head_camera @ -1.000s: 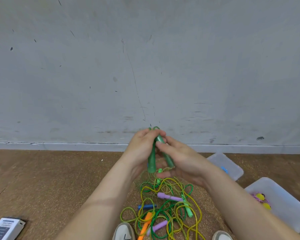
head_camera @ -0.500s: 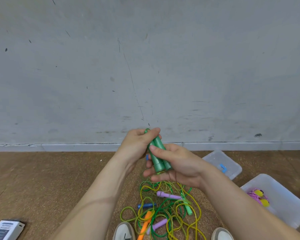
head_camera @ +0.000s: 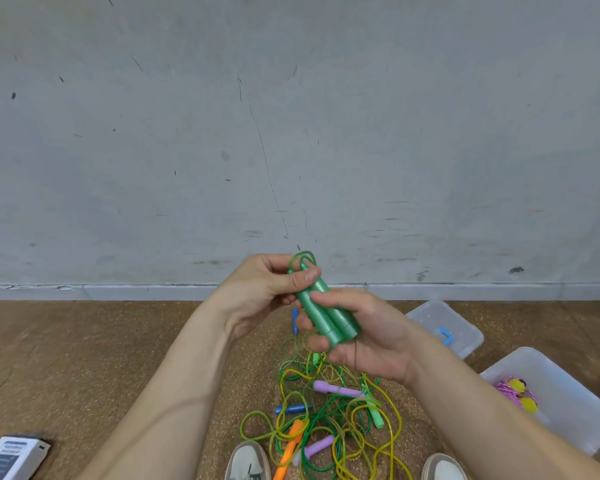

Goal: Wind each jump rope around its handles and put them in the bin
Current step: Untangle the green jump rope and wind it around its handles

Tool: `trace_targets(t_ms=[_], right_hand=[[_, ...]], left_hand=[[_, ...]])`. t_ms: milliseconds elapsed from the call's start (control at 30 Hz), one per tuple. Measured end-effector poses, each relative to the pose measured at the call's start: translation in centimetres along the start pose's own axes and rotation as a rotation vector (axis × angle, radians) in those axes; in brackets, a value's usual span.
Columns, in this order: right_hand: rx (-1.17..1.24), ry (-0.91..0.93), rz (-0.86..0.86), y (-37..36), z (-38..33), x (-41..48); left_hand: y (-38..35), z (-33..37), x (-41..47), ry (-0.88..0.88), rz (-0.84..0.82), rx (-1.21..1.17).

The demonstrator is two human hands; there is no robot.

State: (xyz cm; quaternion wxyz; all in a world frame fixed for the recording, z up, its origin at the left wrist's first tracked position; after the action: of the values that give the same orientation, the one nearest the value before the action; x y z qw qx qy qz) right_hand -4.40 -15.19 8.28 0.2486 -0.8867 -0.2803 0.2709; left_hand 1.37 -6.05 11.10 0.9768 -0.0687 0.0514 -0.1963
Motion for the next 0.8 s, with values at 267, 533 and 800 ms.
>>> trace_targets(t_ms=[267, 533, 800], right_hand=[[-0.213, -0.060, 0.106, 0.4, -0.2, -0.1], [-0.164, -0.159, -0.136, -2.2, 0.6, -1.0], [-0.400, -0.036, 0.016, -1.1, -0.3, -1.4]], left_hand=[[2.7, 2.6, -0.8, -0.252, 0.312, 0.440], [-0.4, 3.2, -1.0, -0.362, 0.256, 0.529], [0.0, 4.3, -1.0, -0.403, 0.363, 0.892]])
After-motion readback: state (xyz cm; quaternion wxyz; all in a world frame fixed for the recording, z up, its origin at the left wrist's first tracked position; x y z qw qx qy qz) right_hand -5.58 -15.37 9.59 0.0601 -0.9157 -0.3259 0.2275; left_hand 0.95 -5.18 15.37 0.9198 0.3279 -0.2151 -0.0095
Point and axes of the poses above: each hand's wrist, its own x-axis towards the middle knuckle, its own y-axis out of the back of the hand, z = x × y, the point moved 7 cm from there along x, towards the middle knuckle, and after that the axes turned 3 degrees about -y, right-handed, at the moved point
